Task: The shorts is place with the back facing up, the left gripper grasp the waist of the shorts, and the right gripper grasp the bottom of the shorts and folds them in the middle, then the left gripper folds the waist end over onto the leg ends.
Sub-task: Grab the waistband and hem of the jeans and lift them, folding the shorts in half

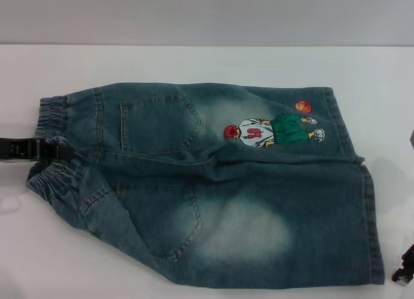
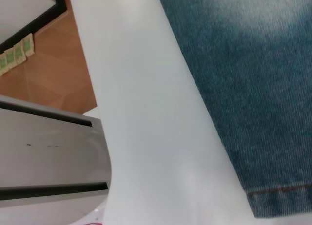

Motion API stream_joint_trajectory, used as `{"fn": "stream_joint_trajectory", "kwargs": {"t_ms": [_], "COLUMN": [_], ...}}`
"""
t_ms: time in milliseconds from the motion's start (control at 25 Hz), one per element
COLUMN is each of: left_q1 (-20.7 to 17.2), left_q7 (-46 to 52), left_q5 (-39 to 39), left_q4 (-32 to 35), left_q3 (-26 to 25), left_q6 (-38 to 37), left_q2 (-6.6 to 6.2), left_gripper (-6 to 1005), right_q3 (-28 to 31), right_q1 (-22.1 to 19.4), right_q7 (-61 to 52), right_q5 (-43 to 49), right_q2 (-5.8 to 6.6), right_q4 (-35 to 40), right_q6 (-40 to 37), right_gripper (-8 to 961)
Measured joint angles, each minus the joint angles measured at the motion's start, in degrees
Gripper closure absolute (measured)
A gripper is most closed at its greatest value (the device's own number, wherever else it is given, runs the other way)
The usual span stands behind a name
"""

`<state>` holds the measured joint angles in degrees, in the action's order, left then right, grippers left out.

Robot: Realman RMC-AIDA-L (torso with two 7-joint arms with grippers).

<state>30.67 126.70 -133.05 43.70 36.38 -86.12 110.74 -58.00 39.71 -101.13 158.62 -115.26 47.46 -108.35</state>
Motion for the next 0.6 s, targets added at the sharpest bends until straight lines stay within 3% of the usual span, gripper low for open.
{"fn": "stream_joint_trajectory", "kwargs": {"t_ms": [600], "left_q1": [0.00], "left_q7": [-0.12], "left_q5": [-0.19], "left_q4": [-0.08], "left_q3": [0.17], "left_q6": [-0.31], "left_q2": [0.13], "left_gripper": [956], "right_q3": [-0.18], "right_q1": [-0.26], "right_q7": [-0.19], "right_q5": [0.33], "right_q2": [-1.43], "right_q4": [2.04], "right_q6": [1.13], "right_gripper": [306]}}
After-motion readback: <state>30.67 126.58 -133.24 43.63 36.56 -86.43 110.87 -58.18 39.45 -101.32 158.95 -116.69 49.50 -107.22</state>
